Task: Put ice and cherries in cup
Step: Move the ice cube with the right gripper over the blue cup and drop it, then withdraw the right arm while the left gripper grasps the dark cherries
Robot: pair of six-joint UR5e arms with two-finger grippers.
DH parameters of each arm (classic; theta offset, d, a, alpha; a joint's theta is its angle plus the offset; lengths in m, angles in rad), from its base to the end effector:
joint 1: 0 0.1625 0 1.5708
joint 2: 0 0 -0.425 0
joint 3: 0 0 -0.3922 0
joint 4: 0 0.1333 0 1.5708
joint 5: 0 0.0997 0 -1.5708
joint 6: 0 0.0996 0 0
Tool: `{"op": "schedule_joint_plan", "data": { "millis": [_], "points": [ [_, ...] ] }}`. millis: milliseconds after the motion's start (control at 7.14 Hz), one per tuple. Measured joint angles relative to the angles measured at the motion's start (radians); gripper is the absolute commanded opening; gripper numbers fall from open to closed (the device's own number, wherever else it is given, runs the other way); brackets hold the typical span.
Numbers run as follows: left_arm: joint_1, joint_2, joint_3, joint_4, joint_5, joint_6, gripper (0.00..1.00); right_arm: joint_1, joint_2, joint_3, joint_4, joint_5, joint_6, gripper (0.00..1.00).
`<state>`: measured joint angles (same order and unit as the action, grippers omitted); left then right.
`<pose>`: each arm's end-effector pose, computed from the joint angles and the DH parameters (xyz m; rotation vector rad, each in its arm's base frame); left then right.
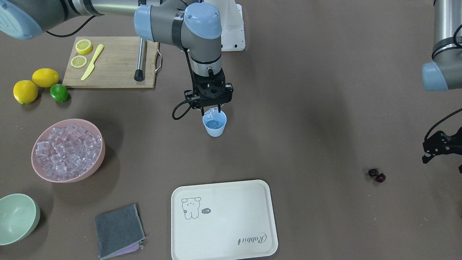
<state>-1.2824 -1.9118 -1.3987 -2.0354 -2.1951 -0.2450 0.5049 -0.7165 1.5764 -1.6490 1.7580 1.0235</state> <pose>0.1149 -0.6512 0.5032 0.4323 0.7437 0.2384 -0.5712 -0.4468 0.1436 0.2379 -0.7634 -0.1133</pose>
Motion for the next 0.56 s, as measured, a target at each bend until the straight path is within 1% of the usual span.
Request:
{"op": "schedule_joint_plan", "data": {
  "millis": [140,280,420,561],
  "points": [
    [0.001,-0.005,0.001,0.002,0.000,-0.004,0.98,0.001,0.000,-0.001,0.000,0.000,-0.003,0.92],
    [0.004,-0.015,0.005,0.006,0.000,-0.007,0.98,0.005,0.001,0.001,0.000,0.001,-0.009,0.96],
    [0.016,-0.034,0.024,0.010,0.001,-0.009,0.98,0.023,0.000,0.017,-0.001,0.012,-0.018,0.97],
    [0.039,-0.053,0.063,-0.002,0.001,-0.015,0.98,0.077,-0.023,0.067,-0.006,0.050,-0.026,0.98]
  ]
}}
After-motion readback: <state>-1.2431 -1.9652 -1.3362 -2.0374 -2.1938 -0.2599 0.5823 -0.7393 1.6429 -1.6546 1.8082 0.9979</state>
